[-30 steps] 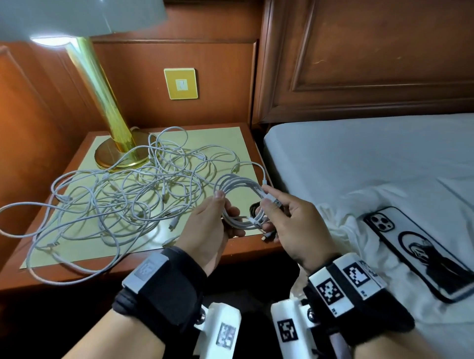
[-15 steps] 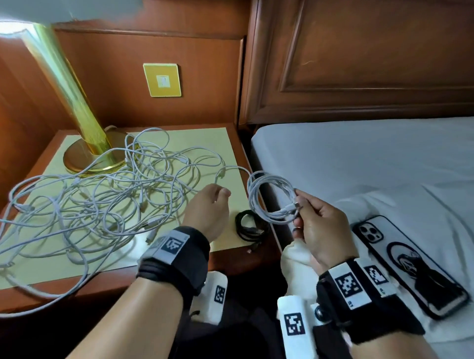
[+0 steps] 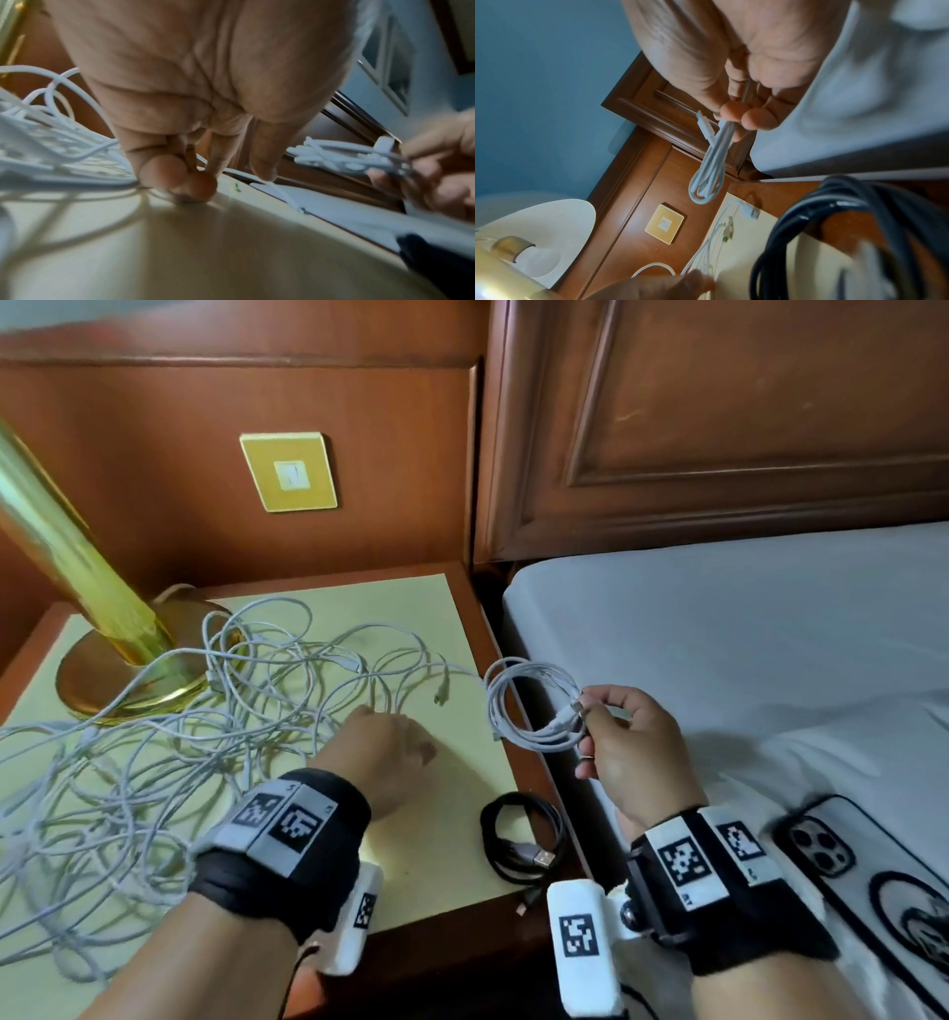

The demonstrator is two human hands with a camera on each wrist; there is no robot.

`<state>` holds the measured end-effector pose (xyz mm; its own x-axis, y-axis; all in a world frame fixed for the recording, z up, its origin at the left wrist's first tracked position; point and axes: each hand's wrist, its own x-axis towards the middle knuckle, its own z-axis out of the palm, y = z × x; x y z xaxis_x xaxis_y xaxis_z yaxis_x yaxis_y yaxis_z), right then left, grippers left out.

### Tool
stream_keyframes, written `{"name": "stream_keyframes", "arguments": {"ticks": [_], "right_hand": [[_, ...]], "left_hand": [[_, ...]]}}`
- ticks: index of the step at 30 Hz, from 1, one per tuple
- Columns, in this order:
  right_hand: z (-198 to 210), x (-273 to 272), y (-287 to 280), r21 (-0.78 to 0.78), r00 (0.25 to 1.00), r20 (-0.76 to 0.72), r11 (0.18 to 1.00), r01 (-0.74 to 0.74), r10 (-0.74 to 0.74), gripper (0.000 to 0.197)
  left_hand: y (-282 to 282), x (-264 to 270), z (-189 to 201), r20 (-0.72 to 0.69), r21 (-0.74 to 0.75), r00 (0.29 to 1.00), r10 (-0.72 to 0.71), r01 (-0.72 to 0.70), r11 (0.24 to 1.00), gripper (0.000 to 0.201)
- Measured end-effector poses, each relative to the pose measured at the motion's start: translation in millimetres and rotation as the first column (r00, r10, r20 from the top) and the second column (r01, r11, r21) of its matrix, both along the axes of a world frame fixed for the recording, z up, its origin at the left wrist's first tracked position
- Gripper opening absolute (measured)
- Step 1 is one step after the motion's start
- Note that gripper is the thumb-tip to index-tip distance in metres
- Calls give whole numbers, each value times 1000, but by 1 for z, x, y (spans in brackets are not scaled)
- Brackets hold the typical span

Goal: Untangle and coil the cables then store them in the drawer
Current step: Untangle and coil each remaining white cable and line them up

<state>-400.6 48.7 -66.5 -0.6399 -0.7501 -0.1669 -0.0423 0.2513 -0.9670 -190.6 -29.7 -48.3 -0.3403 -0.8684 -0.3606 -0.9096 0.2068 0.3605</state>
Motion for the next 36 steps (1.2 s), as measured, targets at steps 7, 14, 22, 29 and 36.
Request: {"name": "stream_keyframes", "arguments": {"ticks": [7,14,22,29,36], "right_hand": [[-8,1,-18,127,997,-1,988,-82,83,9],[-11,-6,-20,121,998,-22,991,-59,62,9],[-13,-9,-19,93,1000,-24,996,-12,14,7],[-8,22,-16,146,966,12,956,-256,257,6],[-13,19,-13,268,870,-354,929,-256,343,8]], "left_hand": [[-8,14,-2,36,-92,983,181,-177,980,27],[-27,32,-14,84,-151,966,243,-229,962,12],[-41,38,5,-778,213,382,499,-587,781,33],[-38,32,38,-911,196,179,373,-606,771,19],[-19,38,51,-919,15,324,224,-539,842,19]]}}
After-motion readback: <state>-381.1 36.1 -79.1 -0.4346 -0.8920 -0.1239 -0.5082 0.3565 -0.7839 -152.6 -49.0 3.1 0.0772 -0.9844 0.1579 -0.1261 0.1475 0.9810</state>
